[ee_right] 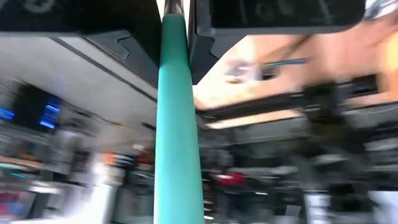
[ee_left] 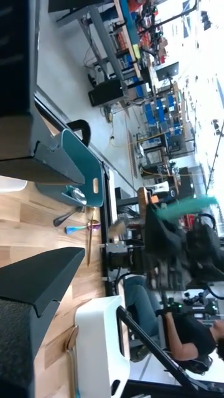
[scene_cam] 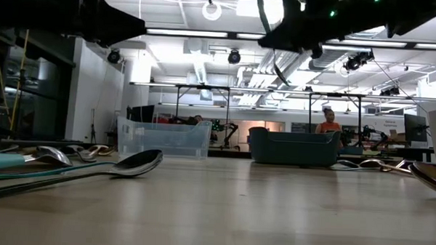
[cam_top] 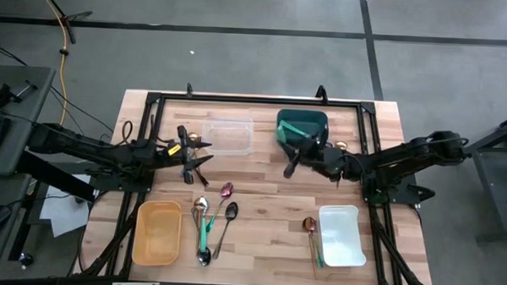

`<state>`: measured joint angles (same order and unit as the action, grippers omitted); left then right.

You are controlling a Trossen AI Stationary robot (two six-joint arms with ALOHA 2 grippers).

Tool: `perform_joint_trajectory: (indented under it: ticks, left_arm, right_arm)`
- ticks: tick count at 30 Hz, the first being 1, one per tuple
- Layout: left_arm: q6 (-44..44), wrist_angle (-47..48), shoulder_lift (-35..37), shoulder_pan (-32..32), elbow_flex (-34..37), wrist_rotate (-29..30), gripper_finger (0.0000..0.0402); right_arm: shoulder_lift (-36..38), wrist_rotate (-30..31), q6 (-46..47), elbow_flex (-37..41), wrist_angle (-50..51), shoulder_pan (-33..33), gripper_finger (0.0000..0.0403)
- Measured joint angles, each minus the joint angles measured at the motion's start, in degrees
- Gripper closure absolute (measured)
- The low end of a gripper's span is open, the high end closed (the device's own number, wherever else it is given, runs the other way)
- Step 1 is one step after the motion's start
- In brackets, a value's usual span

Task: Sort silverware by color (type)
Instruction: Put the green spoon into the blue bin

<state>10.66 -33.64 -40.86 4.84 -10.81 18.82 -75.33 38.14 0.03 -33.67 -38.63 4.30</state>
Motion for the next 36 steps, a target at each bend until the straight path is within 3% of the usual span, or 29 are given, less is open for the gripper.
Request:
perform_joint_trajectory:
  ticks: [3, 6, 11, 18, 24, 36]
  left_arm:
    - [0.0, -1.0, 0.0, 0.0, 0.0, 0.0, 0.0236]
    - [0.0, -1.0, 0.0, 0.0, 0.0, 0.0, 0.0236]
    - [0.0, -1.0, 0.0, 0.0, 0.0, 0.0, 0.0236]
    - [0.0, -1.0, 0.0, 0.0, 0.0, 0.0, 0.0236]
    - [0.0, -0.9, 0.0, 0.0, 0.0, 0.0, 0.0236]
    - [0.0, -1.0, 0.0, 0.0, 0.0, 0.0, 0.0236]
  right_arm:
    - [0.0, 3.0, 0.2, -0.1, 1.7, -3.5, 0.0363]
    - [0.0, 3.2, 3.2, -3.4, 12.7, -9.1, 0.0363]
    - [-2.4, -5.0, 9.5, -13.0, 42.1, -19.0, 0.0363]
    - [-11.2, -13.5, 4.4, -21.4, 64.4, -26.1, 0.0363]
    - [-16.7, -17.8, -1.5, -23.4, 66.9, -28.0, 0.0363]
    - [-22.5, -19.4, -5.5, -23.7, 67.4, -30.6, 0.0361]
